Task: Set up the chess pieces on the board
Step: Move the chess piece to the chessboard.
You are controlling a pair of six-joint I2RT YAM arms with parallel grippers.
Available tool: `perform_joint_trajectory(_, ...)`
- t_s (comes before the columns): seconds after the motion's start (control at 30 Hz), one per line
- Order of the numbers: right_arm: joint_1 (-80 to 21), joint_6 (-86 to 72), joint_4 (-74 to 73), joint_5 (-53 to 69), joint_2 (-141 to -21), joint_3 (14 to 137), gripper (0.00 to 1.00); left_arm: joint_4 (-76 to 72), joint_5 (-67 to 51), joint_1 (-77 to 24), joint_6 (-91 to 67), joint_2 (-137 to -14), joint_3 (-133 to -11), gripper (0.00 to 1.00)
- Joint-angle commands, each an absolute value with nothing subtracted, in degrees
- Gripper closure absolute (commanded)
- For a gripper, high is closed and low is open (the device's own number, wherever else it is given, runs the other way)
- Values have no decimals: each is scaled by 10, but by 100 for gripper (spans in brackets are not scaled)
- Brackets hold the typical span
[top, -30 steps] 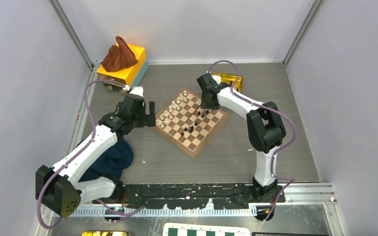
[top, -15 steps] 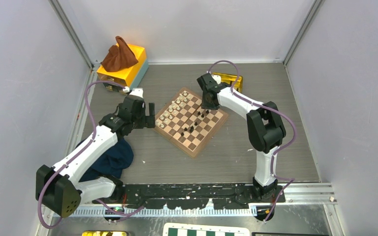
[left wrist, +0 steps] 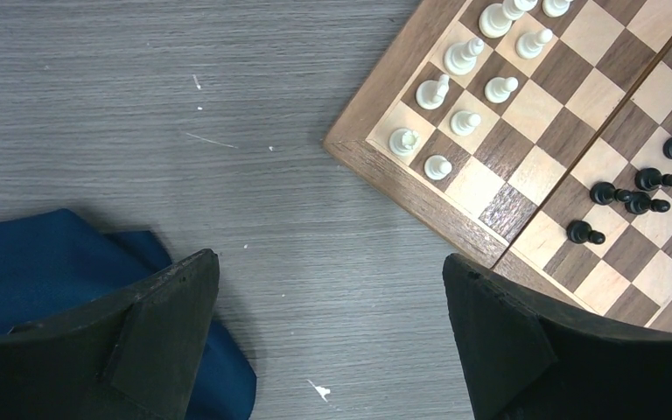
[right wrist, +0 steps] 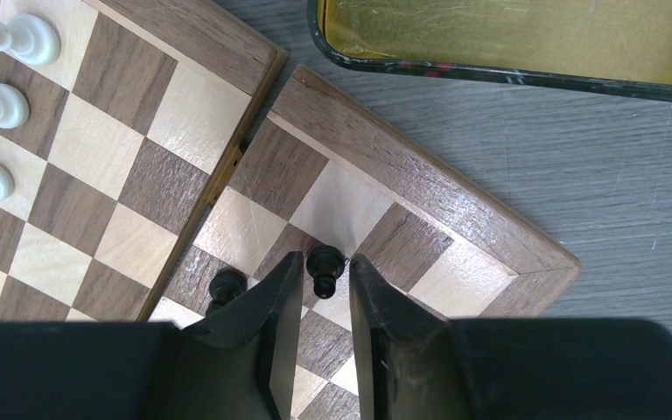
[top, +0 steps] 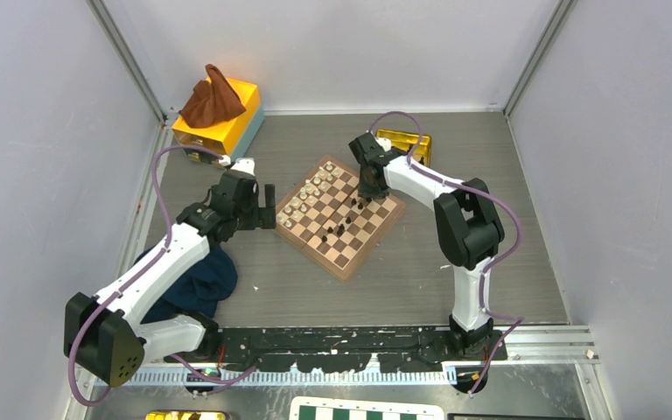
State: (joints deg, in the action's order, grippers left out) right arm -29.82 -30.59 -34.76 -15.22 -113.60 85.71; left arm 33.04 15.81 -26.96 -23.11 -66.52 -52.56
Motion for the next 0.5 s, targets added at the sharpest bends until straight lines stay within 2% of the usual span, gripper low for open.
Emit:
perform_joint_trajectory(0.0, -300, -314, -342, -150, -1136, 865, 70, 306, 154, -265, -228, -666, -526, 0)
perform_joint_trajectory(0.2, -300, -312, -345, -156, -1135, 870, 78, 306, 154, -264, -229, -668, -525, 0)
perform_joint_trajectory(0.47, -300, -304, -353, -182, -1118, 864, 95, 306, 153, -263, -230, -672, -526, 0)
